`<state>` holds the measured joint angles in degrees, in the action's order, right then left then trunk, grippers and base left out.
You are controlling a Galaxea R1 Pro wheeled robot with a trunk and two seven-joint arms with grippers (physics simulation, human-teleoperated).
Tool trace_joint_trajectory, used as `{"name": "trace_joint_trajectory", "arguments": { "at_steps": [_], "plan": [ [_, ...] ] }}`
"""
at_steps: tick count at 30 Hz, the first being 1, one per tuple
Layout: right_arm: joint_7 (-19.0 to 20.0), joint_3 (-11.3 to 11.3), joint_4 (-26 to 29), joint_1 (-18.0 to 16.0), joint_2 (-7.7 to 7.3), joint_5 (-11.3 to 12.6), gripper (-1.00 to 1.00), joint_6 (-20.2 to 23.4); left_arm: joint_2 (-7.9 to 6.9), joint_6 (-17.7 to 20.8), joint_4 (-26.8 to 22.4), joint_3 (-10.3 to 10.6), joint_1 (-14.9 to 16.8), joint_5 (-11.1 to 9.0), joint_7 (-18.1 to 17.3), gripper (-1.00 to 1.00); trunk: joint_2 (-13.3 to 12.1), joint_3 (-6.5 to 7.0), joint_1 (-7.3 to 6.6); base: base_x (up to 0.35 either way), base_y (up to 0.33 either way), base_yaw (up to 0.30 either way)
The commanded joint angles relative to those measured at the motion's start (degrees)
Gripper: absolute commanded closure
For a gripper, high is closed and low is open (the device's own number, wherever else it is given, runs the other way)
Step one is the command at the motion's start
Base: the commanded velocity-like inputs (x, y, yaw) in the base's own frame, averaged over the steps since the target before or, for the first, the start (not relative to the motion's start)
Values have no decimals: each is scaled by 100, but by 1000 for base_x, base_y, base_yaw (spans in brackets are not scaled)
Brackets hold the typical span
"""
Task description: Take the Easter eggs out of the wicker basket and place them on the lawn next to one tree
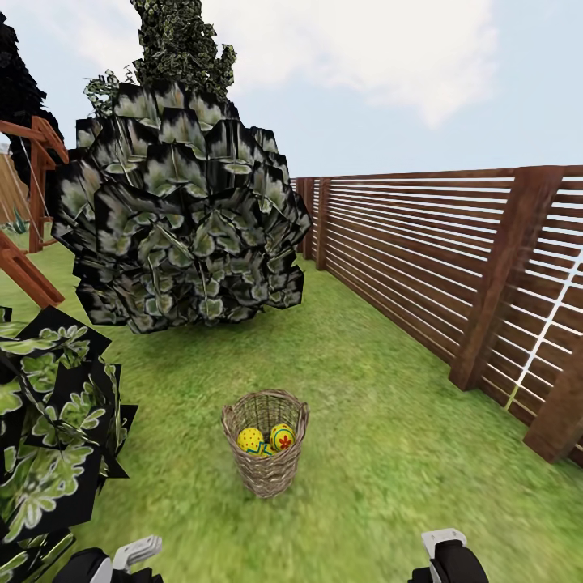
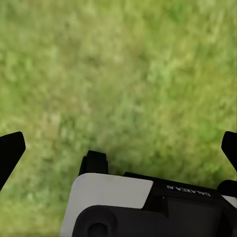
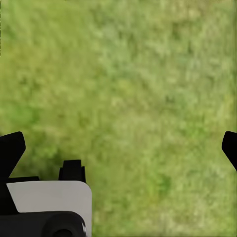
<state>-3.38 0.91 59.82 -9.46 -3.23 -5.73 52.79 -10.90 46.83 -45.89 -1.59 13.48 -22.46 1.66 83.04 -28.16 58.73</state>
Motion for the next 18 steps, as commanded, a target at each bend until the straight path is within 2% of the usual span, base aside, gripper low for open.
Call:
{"name": "trace_joint_trajectory", "arguments": {
  "at_steps": [1, 6, 18],
  "plan": [
    [13, 11, 5, -3, -1, -41, -100, 25, 1, 28, -1, -11, 4, -36, 18, -100, 4, -6, 0, 10, -7, 0],
    [15, 8, 17, -4, -20, -42, -100, 7, 5, -7, 8, -10, 1, -37, 15, -100, 4, -6, 0, 124, -141, 0],
    [21, 11, 42, -5, -17, -37, -100, 5, 17, -51, 18, 8, 2, -35, 13, -100, 4, -6, 0, 182, -273, 0]
  ]
}}
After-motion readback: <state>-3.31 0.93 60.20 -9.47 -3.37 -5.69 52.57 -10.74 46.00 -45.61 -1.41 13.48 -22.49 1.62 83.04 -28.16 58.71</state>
